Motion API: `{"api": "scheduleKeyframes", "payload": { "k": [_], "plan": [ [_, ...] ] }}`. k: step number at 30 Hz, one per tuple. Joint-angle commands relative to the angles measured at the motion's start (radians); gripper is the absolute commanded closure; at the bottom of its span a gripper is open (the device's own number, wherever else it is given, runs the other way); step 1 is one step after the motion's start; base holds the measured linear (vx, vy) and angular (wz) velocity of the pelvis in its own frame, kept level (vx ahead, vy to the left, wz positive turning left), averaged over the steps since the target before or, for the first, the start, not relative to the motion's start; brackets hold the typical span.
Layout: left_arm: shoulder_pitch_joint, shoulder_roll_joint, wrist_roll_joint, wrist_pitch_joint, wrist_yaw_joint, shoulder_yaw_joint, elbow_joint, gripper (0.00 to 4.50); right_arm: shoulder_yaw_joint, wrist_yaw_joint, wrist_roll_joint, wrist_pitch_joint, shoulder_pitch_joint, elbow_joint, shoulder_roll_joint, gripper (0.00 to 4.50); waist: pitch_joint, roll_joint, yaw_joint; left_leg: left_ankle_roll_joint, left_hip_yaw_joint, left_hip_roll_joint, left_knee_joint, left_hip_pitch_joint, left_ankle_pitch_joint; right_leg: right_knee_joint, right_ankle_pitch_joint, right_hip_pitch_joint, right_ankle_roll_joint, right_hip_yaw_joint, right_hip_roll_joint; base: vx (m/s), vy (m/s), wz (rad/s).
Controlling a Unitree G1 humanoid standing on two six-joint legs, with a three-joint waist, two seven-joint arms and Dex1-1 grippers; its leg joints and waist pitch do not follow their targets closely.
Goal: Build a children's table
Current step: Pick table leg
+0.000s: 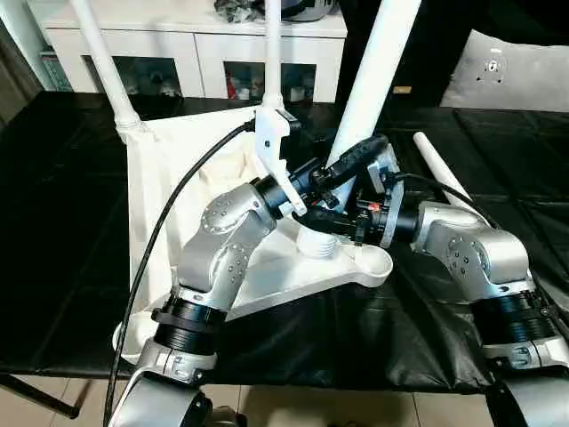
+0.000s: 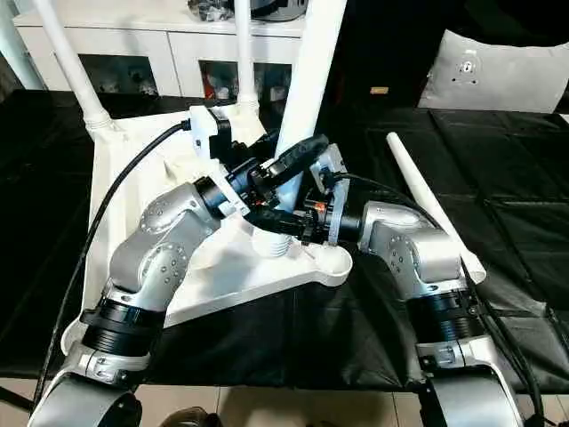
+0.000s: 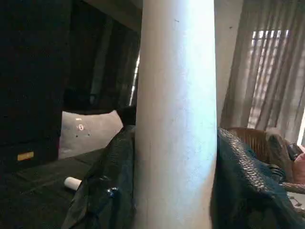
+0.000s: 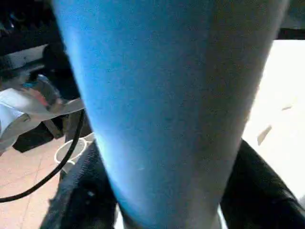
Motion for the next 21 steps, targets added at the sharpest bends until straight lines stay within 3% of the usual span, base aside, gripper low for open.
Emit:
{"api": "scheduleKeyframes", "payload": {
  "k": [1, 14, 20, 21],
  "plan": [
    [-0.008, -0.003, 0.001, 0.004, -0.009, -0.010, -0.028, 2.66, -0.005, -0.023, -0.017, 0.001, -0.009, 0.028, -0.006, 2.28, -0.080, -0.014, 0.000, 0.053, -0.016, 0.052, -0.059, 0.016, -0.142, -0.074, -0.213, 0.058, -0.176, 0.047, -0.083, 0.000, 0.000, 0.00],
    [0.004, -0.020, -0.053, 0.072, -0.004, -0.008, -0.061, 2.66, -0.003, -0.088, -0.032, 0.014, 0.006, 0.036, 0.021, 2.54, -0.081, -0.013, 0.000, 0.047, -0.016, 0.052, -0.059, 0.017, -0.143, -0.073, -0.207, 0.057, -0.179, 0.047, -0.082, 0.000, 0.000, 0.00],
    [0.033, -0.002, -0.084, 0.129, -0.078, -0.067, -0.141, 2.66, 0.009, -0.106, -0.046, 0.009, 0.014, 0.042, 0.037, 2.55, -0.079, -0.013, -0.001, 0.048, -0.016, 0.053, -0.060, 0.017, -0.149, -0.074, -0.217, 0.056, -0.178, 0.048, -0.084, 0.000, 0.000, 0.00],
    [0.045, -0.001, -0.088, 0.142, -0.091, -0.088, -0.164, 2.31, 0.010, -0.115, -0.053, 0.009, 0.017, 0.045, 0.041, 2.55, -0.079, -0.009, -0.001, 0.045, -0.017, 0.054, -0.061, 0.018, -0.153, -0.073, -0.222, 0.055, -0.175, 0.048, -0.083, 0.000, 0.000, 0.00]
  ]
}}
